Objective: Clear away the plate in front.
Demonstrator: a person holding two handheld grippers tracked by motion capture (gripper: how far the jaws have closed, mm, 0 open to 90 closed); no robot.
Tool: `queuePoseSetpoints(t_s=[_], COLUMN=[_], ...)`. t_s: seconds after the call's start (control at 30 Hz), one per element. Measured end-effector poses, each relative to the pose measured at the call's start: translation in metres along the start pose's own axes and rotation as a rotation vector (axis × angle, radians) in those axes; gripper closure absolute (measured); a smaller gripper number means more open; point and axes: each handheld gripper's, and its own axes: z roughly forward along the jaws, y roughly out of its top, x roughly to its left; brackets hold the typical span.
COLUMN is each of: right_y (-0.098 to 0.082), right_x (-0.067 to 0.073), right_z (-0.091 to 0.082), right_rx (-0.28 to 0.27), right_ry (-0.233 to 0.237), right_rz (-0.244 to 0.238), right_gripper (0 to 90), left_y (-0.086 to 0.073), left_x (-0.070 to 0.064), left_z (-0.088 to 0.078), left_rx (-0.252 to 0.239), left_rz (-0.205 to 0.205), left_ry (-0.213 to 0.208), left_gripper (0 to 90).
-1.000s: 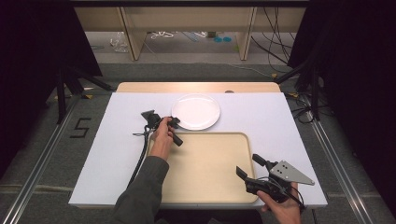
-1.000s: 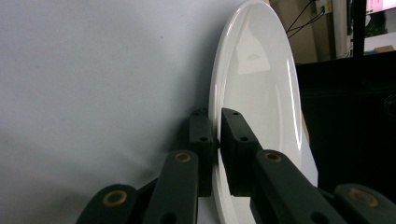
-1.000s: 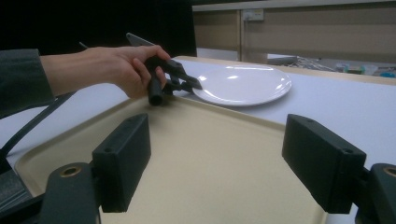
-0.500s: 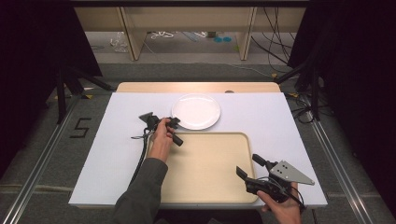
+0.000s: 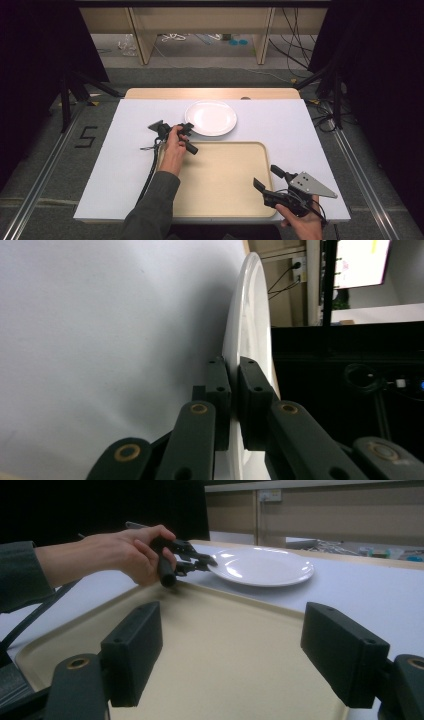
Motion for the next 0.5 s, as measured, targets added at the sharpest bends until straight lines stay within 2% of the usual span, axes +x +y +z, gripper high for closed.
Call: queuePoseSetpoints(t_s=[0.2, 0.33, 0.4, 0.43, 0.5], right_y=[0.0001, 0.0003, 0.0001, -0.0001, -0.0001], right_x=[-0.0007, -0.0007, -0.0008, -0.0007, -0.0006], right_z=[0.0001, -0.0007, -0.0003, 0.0002, 0.0001], right_rx=[-0.005, -0.002, -0.003, -0.007, -0.007], right_ry=[-0.005, -0.018, -0.01, -0.005, -0.005], right_rz=[-0.008, -0.013, -0.01, -0.008, -0.008], right_gripper=[25.7, 25.8, 25.8, 25.8, 25.8], left_y=[-0.0023, -0.0037, -0.0033, -0.0004, 0.0003], left_x=[-0.004, -0.0069, -0.0069, -0.0013, -0.0024], left_z=[-0.0017, -0.003, -0.0038, -0.0052, -0.0064], left_rx=[-0.009, -0.018, -0.013, -0.023, -0.018], left_rz=[-0.011, -0.025, -0.012, 0.081, 0.09], left_ry=[-0.015, -0.04, -0.037, -0.046, -0.04], left_gripper=[82.7, 81.6, 80.9, 80.4, 79.7])
